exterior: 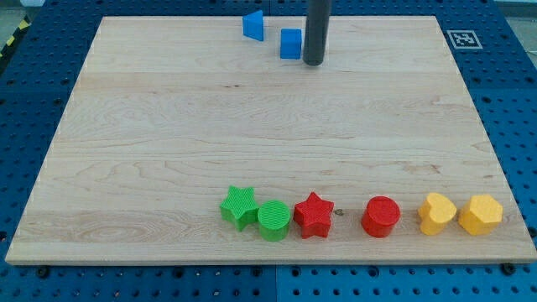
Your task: Move the blue cube closer to the blue triangle
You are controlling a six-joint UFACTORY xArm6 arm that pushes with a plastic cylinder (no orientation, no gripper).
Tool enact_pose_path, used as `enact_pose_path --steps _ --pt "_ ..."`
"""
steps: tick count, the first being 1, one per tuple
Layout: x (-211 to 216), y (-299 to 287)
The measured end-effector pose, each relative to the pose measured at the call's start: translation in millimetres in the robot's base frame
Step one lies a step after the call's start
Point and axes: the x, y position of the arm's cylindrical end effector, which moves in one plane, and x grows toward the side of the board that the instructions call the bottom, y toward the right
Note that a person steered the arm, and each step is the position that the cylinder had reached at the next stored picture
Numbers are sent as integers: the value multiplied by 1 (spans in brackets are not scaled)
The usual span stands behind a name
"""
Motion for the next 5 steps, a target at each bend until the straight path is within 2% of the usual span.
enact_pose_path --steps 3,5 --pt "-26 11" --pt "-22 -23"
